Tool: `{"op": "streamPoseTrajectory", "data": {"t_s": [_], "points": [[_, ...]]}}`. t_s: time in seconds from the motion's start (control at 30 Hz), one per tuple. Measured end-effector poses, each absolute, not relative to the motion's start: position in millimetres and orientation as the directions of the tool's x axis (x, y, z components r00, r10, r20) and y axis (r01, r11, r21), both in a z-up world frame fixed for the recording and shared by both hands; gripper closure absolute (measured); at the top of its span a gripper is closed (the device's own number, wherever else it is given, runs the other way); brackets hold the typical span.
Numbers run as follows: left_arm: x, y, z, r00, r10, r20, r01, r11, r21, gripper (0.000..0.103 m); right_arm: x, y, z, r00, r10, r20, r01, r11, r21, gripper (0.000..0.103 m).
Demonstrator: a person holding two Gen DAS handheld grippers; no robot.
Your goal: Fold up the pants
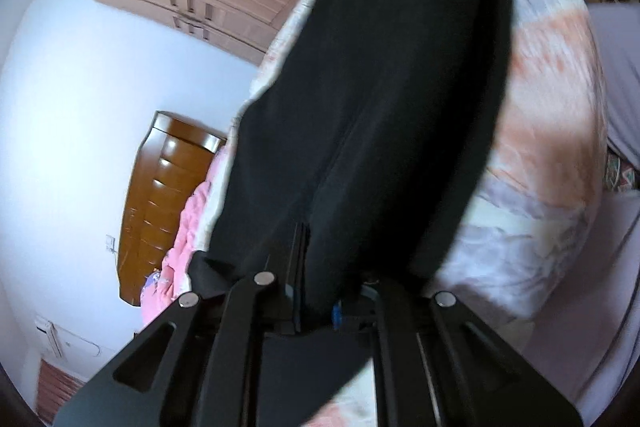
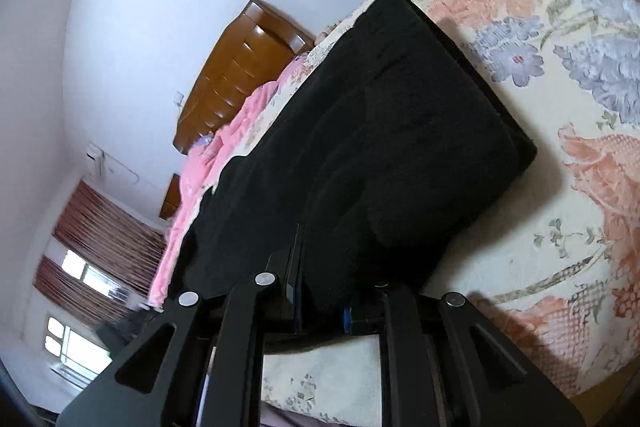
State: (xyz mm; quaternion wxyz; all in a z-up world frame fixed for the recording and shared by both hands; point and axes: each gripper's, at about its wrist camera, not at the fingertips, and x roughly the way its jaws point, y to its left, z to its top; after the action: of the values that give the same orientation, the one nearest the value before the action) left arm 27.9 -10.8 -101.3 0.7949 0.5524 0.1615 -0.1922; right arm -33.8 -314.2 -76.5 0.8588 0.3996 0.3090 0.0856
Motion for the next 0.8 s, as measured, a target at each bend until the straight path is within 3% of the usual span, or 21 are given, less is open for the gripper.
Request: {"op": "streamPoseTrajectory", "data": {"t_s": [0.17,0.23,0.33,0.4,0.53,0.63,0.7,0.73,0.8], "points": [[27.8,-10.7,-78.8,0.881,-0.145,-0.45,0.468,0.404,0.786,0.093,-27.9,-311.6,-58.9,0.804,0.361,-0.473,0.088,0.714,0.694,0.089],[20.6,-5.0,-77.5,0.879,-0.143,-0.454,0.47,0.407,0.783,0.093,-22.9,-312.6,-69.5,0.779,0.37,-0.506,0.117,0.707,0.697,0.089],[24.9,-5.9,-94.2,0.857,-0.13,-0.499,0.509,0.373,0.776,0.092,-24.8,-314.7,-79.1,0.789,0.38,-0.483,0.116,0.68,0.724,0.092],[22.0,-6.6,-101.5,0.873,-0.128,-0.47,0.483,0.363,0.797,0.093,-24.5,-310.9,-74.0,0.783,0.362,-0.506,0.123,0.707,0.696,0.092],[21.1,-0.8,-87.8,0.851,-0.164,-0.498,0.517,0.42,0.746,0.09,-21.9,-308.1,-70.7,0.778,0.355,-0.518,0.143,0.703,0.696,0.092],[15.6,1.4,-89.9,0.836,-0.186,-0.516,0.546,0.374,0.75,0.077,-24.4,-311.3,-71.8,0.776,0.361,-0.517,0.158,0.683,0.713,0.089],[13.0,4.5,-90.2,0.869,-0.174,-0.464,0.495,0.36,0.791,0.06,-24.2,-312.2,-70.3,0.771,0.358,-0.527,0.157,0.695,0.702,0.089],[14.0,5.7,-88.4,0.866,-0.174,-0.469,0.499,0.369,0.784,0.057,-24.7,-311.7,-70.0,0.769,0.355,-0.531,0.159,0.699,0.697,0.089],[12.2,14.4,-80.9,0.841,-0.188,-0.507,0.537,0.399,0.743,0.035,-25.1,-310.1,-68.4,0.763,0.354,-0.541,0.172,0.695,0.698,0.088]]}}
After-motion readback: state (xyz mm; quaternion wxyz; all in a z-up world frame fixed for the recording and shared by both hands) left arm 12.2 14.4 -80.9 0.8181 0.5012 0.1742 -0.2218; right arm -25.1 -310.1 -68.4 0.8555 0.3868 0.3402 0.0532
